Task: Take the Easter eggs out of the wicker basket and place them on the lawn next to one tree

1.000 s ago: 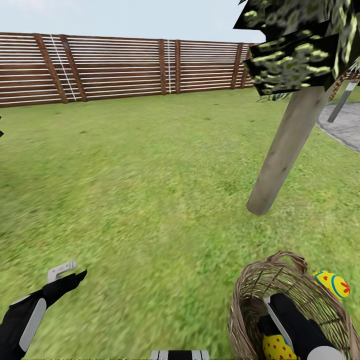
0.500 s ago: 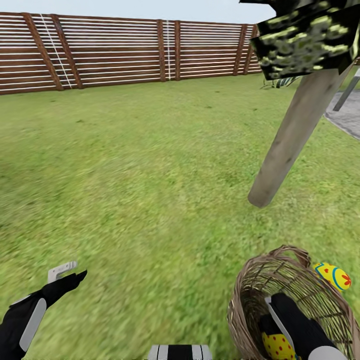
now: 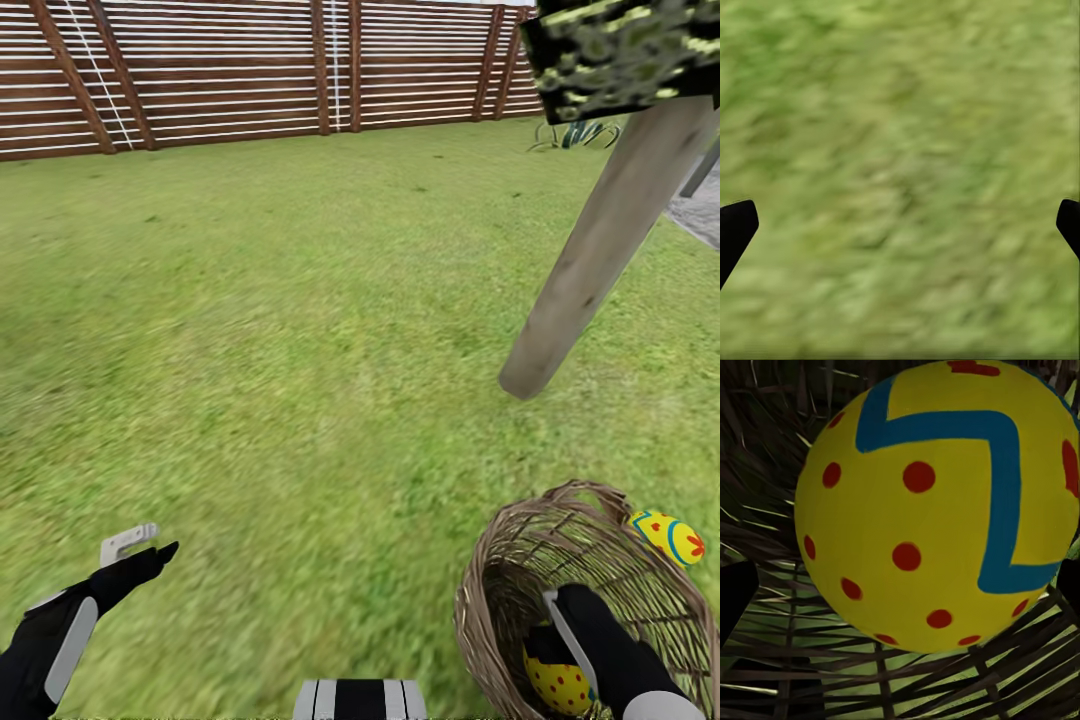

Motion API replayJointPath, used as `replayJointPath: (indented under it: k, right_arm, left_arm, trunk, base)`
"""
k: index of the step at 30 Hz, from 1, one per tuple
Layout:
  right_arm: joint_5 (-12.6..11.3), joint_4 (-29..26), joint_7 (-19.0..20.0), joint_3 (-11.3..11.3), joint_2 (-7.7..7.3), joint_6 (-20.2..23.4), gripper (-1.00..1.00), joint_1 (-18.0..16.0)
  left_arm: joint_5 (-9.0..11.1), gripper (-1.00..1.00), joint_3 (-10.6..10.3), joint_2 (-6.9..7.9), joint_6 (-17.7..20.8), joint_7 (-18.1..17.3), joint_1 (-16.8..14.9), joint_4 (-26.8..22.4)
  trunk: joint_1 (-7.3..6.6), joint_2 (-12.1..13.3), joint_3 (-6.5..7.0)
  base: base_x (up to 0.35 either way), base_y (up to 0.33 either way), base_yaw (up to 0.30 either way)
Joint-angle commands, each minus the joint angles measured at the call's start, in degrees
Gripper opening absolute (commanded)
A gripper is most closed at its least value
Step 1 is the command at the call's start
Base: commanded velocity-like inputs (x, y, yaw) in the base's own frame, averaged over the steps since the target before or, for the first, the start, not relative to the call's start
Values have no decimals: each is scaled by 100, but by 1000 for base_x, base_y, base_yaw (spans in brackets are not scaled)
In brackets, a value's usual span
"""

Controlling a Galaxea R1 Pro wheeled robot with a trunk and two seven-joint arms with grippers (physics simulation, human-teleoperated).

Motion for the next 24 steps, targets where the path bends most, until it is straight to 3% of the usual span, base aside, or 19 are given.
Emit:
replayJointPath:
  k: [1, 16, 24]
  right_arm:
    - [9, -7, -4, -6, 2, 24, 100, -3]
    - [68, -45, -22, -60, -9, 39, 100, 0]
    - [62, -153, -13, -76, -94, 26, 100, 0]
  left_arm:
    - [32, 100, 12, -5, 41, -18, -3, -5]
    - [14, 100, 7, -58, 42, -9, -3, 8]
    - [1, 100, 3, -204, 19, 11, -3, 63]
  trunk:
    - [1, -3, -27]
    - [6, -6, -71]
    - [6, -6, -71]
  base:
    - [0, 0, 0]
    - [0, 0, 0]
    - [0, 0, 0]
